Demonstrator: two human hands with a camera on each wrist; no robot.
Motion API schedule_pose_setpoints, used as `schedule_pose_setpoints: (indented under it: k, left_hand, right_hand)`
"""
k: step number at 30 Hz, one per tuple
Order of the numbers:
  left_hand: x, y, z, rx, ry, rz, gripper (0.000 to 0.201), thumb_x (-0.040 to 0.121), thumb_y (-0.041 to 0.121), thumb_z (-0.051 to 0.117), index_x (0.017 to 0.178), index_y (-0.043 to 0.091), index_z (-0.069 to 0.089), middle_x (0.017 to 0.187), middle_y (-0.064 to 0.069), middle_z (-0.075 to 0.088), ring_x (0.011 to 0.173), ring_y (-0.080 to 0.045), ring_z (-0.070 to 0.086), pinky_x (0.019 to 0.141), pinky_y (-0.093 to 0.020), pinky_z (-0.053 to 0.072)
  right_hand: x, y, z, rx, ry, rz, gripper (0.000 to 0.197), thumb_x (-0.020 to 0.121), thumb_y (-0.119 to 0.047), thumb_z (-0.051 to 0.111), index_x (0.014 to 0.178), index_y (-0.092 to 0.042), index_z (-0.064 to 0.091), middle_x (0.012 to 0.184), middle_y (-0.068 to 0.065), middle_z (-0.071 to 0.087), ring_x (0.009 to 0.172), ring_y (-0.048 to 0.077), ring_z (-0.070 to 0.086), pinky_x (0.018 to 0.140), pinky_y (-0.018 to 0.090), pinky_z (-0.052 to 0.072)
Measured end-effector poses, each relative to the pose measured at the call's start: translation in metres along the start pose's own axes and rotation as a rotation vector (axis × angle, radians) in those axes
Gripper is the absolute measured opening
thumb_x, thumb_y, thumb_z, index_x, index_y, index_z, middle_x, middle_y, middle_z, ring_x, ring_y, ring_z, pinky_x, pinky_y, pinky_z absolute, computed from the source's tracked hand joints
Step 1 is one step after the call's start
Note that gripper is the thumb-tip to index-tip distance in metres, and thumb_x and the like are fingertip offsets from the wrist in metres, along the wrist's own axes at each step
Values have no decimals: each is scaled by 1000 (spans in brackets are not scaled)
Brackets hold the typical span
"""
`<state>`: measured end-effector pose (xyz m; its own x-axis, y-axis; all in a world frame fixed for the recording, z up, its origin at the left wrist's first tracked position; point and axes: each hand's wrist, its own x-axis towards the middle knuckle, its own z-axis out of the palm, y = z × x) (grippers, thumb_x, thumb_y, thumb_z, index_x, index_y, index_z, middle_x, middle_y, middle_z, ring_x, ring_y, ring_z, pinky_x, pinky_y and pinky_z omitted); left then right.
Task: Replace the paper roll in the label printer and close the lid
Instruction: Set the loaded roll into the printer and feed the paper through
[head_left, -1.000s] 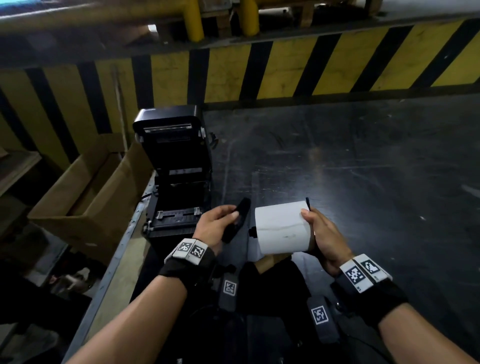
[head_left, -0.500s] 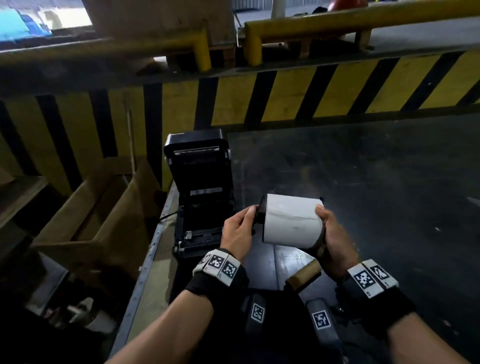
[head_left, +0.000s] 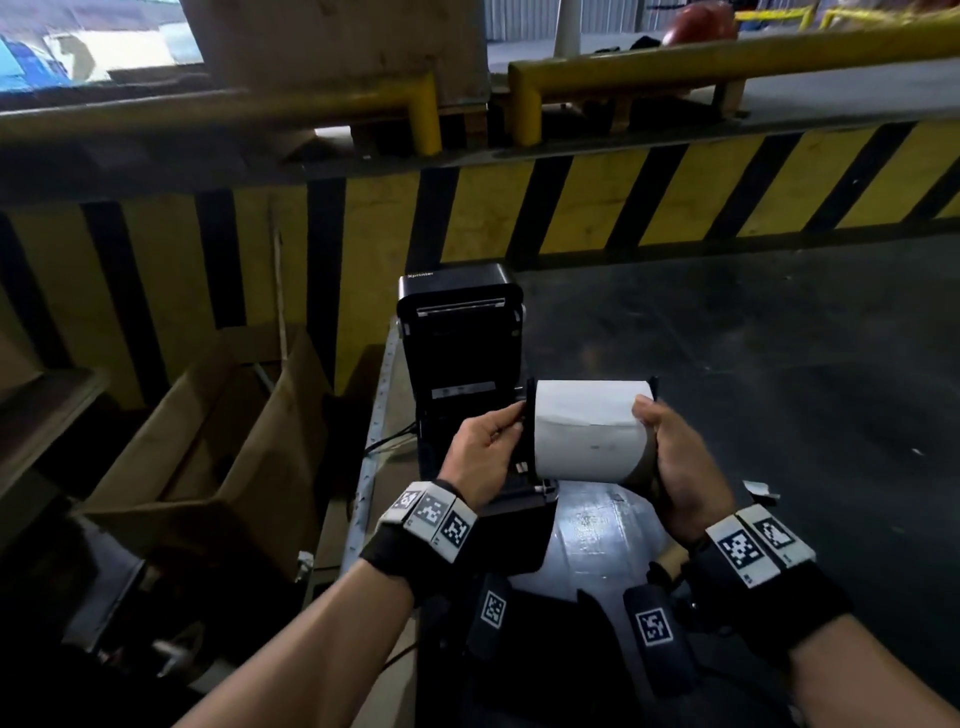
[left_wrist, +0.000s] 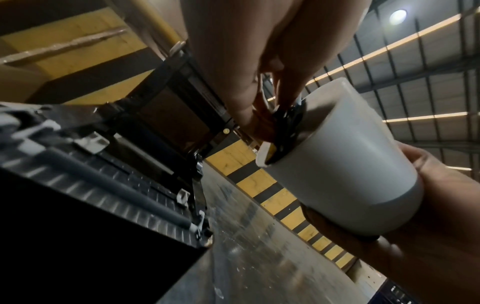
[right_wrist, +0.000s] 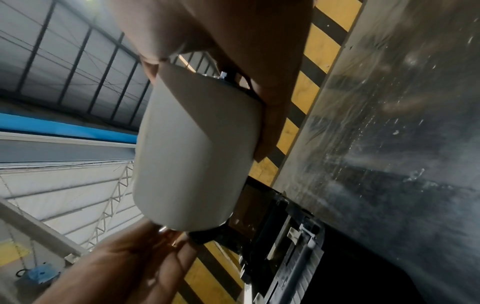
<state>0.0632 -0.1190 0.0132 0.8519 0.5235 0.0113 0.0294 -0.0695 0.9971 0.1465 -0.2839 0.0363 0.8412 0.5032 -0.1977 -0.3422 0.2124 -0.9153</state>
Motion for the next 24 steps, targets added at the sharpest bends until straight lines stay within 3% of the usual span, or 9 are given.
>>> schedule_pose_setpoints:
  k: [4, 7, 9, 12, 15, 17, 19, 21, 24]
  left_hand:
    - [-3, 22, -19, -125, -94, -109, 25, 93, 13, 48, 108, 9, 67, 101, -12, 65, 87, -19, 60, 83, -33, 48]
    - [3, 41, -36, -138, -98, -248, 40, 87, 44, 55, 109, 14, 67, 97, -7, 66, 84, -18, 61, 80, -33, 49]
    - [7, 45, -45, -7, -135, -176, 45, 82, 52, 59, 107, 15, 69, 100, -3, 70, 91, -20, 65, 83, -37, 49]
    - [16, 47, -56, 105, -164, -72, 30, 83, 37, 65, 101, 14, 71, 105, -9, 73, 100, -27, 68, 86, -41, 53]
    - [24, 47, -70, 49, -155, -79, 19, 86, 28, 63, 100, 17, 71, 108, -12, 72, 101, -25, 67, 87, -37, 54]
    - [30, 47, -80, 32, -129, -80, 15, 86, 28, 63, 96, 21, 72, 112, -15, 71, 107, -29, 66, 95, -44, 52]
    - [35, 48, -89, 12, -96, -92, 10, 86, 27, 63, 92, 25, 71, 114, -15, 70, 108, -29, 65, 98, -47, 51]
    - [40, 49, -99, -13, -84, -104, 9, 87, 24, 62, 91, 27, 69, 108, -10, 72, 99, -20, 69, 93, -40, 55]
    - [48, 42, -112, -51, -87, -134, 15, 86, 18, 63, 97, 27, 67, 104, -2, 72, 93, -13, 70, 88, -32, 57]
  right_hand:
    - [-2, 1, 17, -106, 29, -140, 17, 84, -21, 53, 95, -20, 66, 96, 5, 66, 89, 18, 59, 63, 27, 50]
    - [4, 2, 26, -136, -1, -157, 24, 80, -27, 57, 101, -21, 66, 110, 13, 66, 94, 22, 60, 70, 34, 52]
    - [9, 1, 34, -142, -21, -165, 27, 83, -24, 56, 109, -20, 63, 112, 14, 65, 94, 22, 60, 67, 33, 54]
    - [22, -2, 49, -158, -67, -167, 27, 87, -24, 55, 113, -20, 60, 113, 10, 65, 92, 18, 63, 73, 29, 55]
    - [36, -5, 63, -203, -130, -138, 31, 92, -38, 46, 110, -16, 57, 111, 1, 65, 91, 7, 63, 83, 22, 53]
    - [48, -4, 71, -194, -144, -103, 37, 92, -44, 40, 109, -20, 62, 114, 3, 66, 104, 14, 62, 96, 37, 49]
    - [59, -6, 80, -131, -104, -93, 29, 95, -29, 40, 103, -21, 67, 110, 8, 68, 105, 23, 62, 91, 43, 47]
    - [72, -1, 87, -149, -72, -129, 26, 93, -19, 44, 109, -13, 64, 113, 15, 66, 106, 28, 60, 87, 44, 46]
    - [88, 12, 93, -248, -95, -187, 18, 85, -34, 55, 96, -22, 64, 98, 9, 67, 91, 23, 59, 78, 40, 45]
